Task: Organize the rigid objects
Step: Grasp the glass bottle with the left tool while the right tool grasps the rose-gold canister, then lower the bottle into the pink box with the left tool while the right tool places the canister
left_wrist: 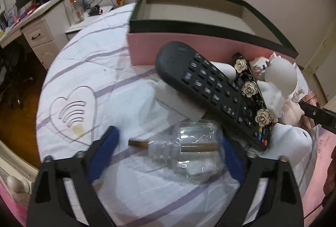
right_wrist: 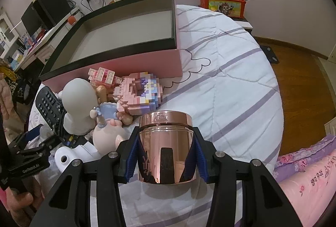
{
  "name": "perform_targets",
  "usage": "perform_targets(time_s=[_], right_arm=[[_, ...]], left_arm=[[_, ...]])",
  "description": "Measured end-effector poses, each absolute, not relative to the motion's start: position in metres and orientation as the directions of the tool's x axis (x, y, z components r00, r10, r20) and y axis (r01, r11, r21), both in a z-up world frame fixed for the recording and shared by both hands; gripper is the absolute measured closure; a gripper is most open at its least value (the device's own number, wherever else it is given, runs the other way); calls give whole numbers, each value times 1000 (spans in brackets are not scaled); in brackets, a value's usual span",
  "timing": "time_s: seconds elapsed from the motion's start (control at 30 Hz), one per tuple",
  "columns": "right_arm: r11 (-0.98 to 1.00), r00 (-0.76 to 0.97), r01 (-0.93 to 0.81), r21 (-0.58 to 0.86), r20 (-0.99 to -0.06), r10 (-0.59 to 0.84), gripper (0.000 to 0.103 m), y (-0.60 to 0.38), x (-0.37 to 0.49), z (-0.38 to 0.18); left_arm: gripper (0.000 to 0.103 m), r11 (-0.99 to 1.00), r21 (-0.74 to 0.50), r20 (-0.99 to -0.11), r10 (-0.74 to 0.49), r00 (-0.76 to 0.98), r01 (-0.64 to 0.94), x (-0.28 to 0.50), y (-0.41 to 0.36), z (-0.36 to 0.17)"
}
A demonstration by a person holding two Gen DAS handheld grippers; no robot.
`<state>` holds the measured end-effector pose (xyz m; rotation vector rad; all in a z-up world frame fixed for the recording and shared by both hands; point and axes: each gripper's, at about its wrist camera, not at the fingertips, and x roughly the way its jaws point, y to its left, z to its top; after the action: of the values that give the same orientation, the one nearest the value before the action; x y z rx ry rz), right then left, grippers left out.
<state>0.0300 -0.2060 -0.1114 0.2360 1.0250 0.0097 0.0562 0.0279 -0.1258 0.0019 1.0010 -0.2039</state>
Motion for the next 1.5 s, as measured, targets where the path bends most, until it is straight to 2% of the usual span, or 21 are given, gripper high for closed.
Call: perform_targets(time_s=[0.03, 0.13, 0.47, 0.73, 1.03, 1.2, 1.5], right_arm=[[974, 523, 103, 201, -844, 119, 55, -206, 30, -111], [973, 528, 98, 208, -840, 127, 55, -205, 29, -109], [974, 562, 94, 208, -818, 121, 55, -202, 24, -92], [979, 614, 39, 201, -778, 136, 55, -196, 36, -55], [983, 656, -57, 177, -735, 171, 55, -177, 105, -17], [983, 610, -89, 162, -771, 182, 55, -165, 159, -27], [988, 454, -93, 121, -878, 150, 55, -156, 215, -87]], left_arm=[[27, 981, -105, -834, -177, 523, 165, 55, 34, -124], [27, 970, -171, -823, -238, 515, 175, 54, 50, -122], [27, 961, -225, -806, -276, 524, 160, 47, 64, -110], [27, 951, -239, -753, -310, 581, 197, 55, 71, -59], [27, 939, -209, -680, -340, 649, 273, 128, 46, -4], [27, 930, -212, -692, -360, 626, 301, 177, 19, -10], [27, 941, -166, -794, -305, 526, 295, 233, -28, -64]])
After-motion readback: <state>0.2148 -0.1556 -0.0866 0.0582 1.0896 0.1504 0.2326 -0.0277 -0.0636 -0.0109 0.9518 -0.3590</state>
